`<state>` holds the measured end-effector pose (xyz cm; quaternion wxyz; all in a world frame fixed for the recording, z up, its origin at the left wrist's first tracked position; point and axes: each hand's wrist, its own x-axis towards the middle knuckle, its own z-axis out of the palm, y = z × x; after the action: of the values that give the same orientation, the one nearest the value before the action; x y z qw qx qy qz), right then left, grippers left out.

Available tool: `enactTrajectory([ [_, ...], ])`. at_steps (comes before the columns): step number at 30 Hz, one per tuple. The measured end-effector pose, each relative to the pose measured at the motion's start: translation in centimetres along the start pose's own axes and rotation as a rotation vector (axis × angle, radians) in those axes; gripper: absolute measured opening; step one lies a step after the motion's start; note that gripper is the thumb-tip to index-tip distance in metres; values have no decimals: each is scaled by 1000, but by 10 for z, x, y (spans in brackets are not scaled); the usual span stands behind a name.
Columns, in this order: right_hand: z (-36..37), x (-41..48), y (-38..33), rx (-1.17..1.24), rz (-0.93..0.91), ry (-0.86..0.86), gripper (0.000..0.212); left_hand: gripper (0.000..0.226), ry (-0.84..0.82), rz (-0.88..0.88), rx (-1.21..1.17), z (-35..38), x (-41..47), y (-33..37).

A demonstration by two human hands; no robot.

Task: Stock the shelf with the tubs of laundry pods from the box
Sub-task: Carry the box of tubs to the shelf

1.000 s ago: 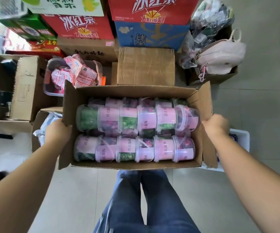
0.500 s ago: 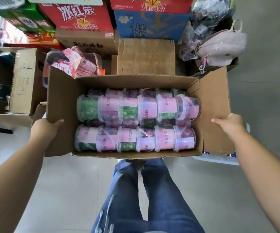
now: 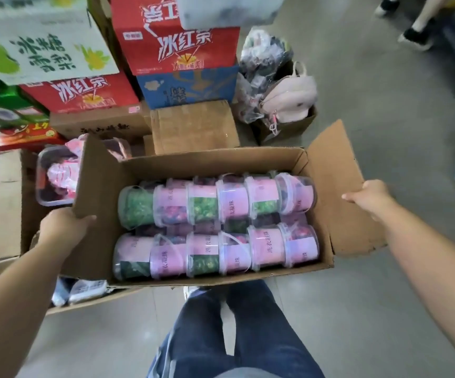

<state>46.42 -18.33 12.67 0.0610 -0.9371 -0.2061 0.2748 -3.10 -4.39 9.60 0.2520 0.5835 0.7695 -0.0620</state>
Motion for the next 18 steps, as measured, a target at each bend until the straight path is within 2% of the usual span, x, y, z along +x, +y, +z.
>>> enactTrajectory([
  [2,-13,-16,31,30,56,31,50,40,-5,63,36,-9,-3,17],
  [5,-33,-50,80,66,147,102,54,41,5,249,66,-19,-14,59],
  [10,-56,-96,179,292,322,206,60,36,29,511,113,-20,-52,143],
  [14,-63,-122,259,387,432,278,63,41,37,678,212,6,-91,210],
  [18,-70,-147,342,392,546,334,56,42,2,785,273,58,-156,273],
])
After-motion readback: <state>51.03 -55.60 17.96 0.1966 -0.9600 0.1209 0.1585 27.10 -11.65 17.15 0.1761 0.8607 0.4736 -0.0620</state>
